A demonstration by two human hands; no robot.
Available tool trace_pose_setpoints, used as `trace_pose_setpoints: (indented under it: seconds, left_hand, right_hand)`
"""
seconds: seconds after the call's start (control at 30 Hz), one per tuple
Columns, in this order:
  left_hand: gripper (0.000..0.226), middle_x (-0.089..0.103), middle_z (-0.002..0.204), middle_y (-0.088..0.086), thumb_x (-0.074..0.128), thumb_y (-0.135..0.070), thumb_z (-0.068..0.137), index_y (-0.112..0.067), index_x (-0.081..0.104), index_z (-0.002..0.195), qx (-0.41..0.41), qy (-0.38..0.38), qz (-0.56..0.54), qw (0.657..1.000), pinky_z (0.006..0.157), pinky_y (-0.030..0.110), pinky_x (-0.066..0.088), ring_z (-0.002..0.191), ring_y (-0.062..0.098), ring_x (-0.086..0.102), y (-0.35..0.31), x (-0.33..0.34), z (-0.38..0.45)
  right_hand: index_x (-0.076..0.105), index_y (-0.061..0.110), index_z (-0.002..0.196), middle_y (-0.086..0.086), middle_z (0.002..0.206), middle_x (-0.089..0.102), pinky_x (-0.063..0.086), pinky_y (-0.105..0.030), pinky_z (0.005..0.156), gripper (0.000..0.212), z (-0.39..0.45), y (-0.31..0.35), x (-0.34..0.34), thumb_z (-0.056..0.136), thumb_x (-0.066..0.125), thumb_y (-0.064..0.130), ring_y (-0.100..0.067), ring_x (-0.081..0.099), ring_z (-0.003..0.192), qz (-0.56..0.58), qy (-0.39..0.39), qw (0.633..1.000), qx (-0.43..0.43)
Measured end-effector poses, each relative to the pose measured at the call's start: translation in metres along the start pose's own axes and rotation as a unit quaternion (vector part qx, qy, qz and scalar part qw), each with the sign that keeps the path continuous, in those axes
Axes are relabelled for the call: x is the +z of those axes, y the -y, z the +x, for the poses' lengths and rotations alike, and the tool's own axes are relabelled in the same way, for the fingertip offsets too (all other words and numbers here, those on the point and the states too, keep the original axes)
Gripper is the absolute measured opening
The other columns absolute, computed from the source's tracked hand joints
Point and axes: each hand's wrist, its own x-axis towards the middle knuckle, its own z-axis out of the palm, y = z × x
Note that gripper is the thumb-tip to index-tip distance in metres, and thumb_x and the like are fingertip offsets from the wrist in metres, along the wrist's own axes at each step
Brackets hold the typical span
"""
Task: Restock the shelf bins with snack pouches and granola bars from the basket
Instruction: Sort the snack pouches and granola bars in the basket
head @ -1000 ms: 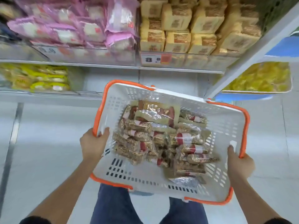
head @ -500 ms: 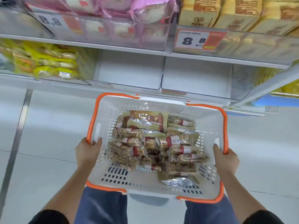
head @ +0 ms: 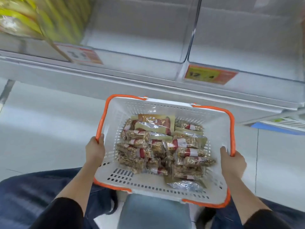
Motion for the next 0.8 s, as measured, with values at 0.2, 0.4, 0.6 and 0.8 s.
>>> trace_pose_setpoints:
  seconds: [0.2,0.4,0.6,0.8]
  left_hand:
    - [0.05,0.049,0.061,0.01,0.033,-0.042,0.099,0.001,0.049,0.079,0.079,-0.074,0.058,0.992,0.046,0.032,0.027,0.052,0.025,0.044,0.029,0.053,0.044]
    - [0.036,0.046,0.069,0.009,0.034,-0.036,0.101,-0.002,0.044,0.091,0.108,-0.014,0.017,0.994,0.062,0.036,0.033,0.07,0.03,0.046,0.015,0.046,0.054]
    - [0.028,0.054,0.088,0.015,0.028,-0.029,0.102,-0.008,0.039,0.117,0.169,0.015,-0.042,0.985,0.069,0.04,0.039,0.079,0.034,0.052,0.02,0.038,0.037]
    - [0.034,0.052,0.098,0.01,0.029,-0.024,0.103,-0.012,0.037,0.134,0.165,0.012,-0.074,0.983,0.07,0.037,0.039,0.084,0.028,0.052,0.04,0.027,0.027]
  right_hand:
    - [0.055,0.002,0.069,-0.013,0.062,0.054,0.042,-0.034,0.057,0.037,0.042,-0.031,0.059,0.089,0.053,0.032,-0.032,0.053,0.057,-0.063,-0.074,0.995,-0.013]
    - [0.058,-0.005,0.089,-0.024,0.084,0.062,0.051,-0.044,0.067,0.035,0.04,-0.04,0.054,0.087,0.056,0.031,-0.04,0.059,0.074,-0.062,-0.059,0.995,-0.045]
    - [0.038,0.008,0.104,-0.018,0.092,0.055,0.046,-0.042,0.065,0.036,0.019,-0.041,0.048,0.088,0.059,0.031,-0.039,0.057,0.076,-0.044,-0.02,0.989,-0.143]
    - [0.027,0.006,0.138,-0.018,0.128,0.042,0.049,-0.045,0.069,0.08,0.007,-0.036,0.055,0.08,0.07,0.04,-0.042,0.055,0.1,-0.15,-0.012,0.967,-0.203]
